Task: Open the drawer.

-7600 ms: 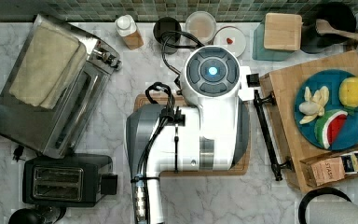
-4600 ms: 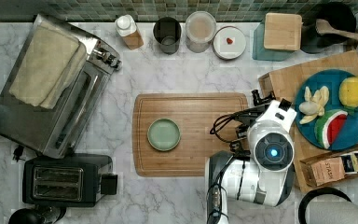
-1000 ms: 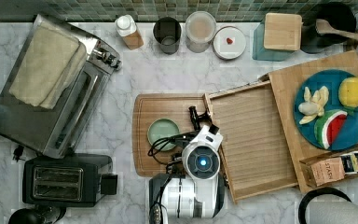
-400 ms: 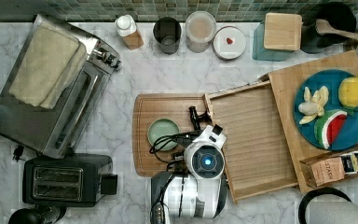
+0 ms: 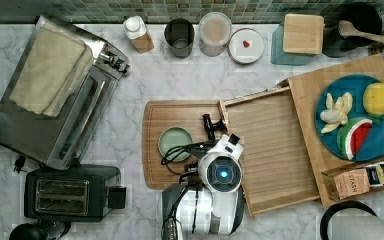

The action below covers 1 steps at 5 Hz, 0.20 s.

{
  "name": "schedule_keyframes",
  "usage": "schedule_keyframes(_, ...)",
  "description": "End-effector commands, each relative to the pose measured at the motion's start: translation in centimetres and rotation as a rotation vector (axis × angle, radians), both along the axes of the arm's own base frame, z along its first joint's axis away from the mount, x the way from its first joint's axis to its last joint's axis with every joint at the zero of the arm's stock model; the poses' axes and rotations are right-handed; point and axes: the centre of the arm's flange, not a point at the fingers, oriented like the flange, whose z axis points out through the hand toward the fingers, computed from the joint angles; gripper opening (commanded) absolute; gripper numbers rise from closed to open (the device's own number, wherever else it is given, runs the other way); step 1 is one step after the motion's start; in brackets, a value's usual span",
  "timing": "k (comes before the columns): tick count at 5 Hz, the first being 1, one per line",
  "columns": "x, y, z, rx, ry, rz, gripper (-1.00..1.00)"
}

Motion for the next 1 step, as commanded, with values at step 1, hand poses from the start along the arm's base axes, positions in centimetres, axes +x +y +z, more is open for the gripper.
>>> schedule_keyframes(1, 0.44, 7.29, 4.00, 0.021, -0.038, 0.152, 1.00)
